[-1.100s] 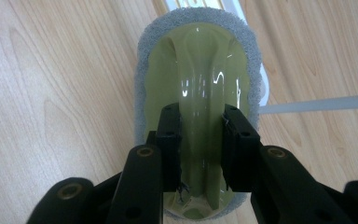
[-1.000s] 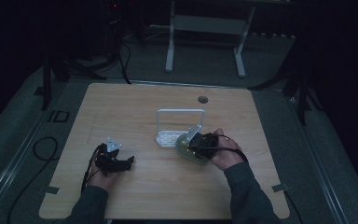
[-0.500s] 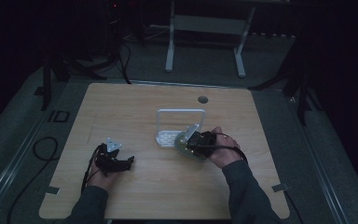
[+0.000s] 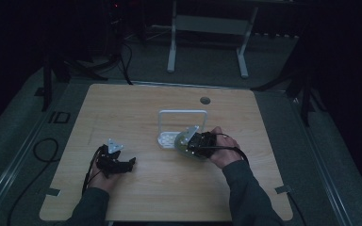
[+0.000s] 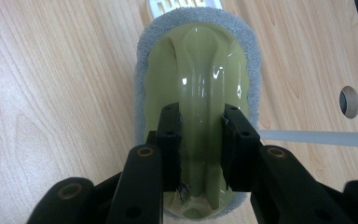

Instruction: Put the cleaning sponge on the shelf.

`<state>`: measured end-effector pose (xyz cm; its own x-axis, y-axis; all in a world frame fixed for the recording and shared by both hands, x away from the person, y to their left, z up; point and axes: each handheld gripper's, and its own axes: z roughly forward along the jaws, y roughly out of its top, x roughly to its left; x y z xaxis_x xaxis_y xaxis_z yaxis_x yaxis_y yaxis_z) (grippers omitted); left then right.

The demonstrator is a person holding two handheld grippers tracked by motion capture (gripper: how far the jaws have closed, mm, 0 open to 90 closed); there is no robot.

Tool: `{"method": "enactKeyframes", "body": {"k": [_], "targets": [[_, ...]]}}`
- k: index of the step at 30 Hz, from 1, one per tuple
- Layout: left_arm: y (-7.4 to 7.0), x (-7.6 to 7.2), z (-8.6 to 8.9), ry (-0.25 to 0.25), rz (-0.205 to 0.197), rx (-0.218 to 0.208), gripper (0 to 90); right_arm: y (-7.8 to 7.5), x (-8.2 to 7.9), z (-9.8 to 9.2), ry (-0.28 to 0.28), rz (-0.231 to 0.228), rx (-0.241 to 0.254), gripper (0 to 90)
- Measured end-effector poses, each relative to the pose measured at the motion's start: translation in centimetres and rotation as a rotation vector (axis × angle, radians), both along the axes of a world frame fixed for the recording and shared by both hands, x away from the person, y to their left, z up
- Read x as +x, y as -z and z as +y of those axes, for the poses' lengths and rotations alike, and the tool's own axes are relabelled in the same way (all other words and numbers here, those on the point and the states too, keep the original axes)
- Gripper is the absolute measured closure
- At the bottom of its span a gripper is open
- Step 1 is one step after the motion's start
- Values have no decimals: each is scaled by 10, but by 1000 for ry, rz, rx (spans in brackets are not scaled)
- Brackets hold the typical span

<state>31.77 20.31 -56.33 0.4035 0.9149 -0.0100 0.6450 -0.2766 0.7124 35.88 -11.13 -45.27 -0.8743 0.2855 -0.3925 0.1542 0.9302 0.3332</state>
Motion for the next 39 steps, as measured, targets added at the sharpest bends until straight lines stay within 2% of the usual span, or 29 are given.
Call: {"method": "enactKeyframes", "body": {"k": [8,15,19,27,34,39], "targets": [[0,0,0,-1,-1,-2,149,5,1,3,-23,-25,-27,715],[0,0,0,0,0,-1,149,7,2,5,-92,-44,-27,716],[0,0,0,0,0,-2,149,8,3,7,-111,-62,-42,716],[0,0,0,0,0,-1,149,1,5,14,-140,-87,-53,715],[0,0,0,0,0,-1,149,0,7,17,-191,-118,-76,715],[0,0,0,0,0,-1,149,1,9,18,-207,-116,-71,716]]}}
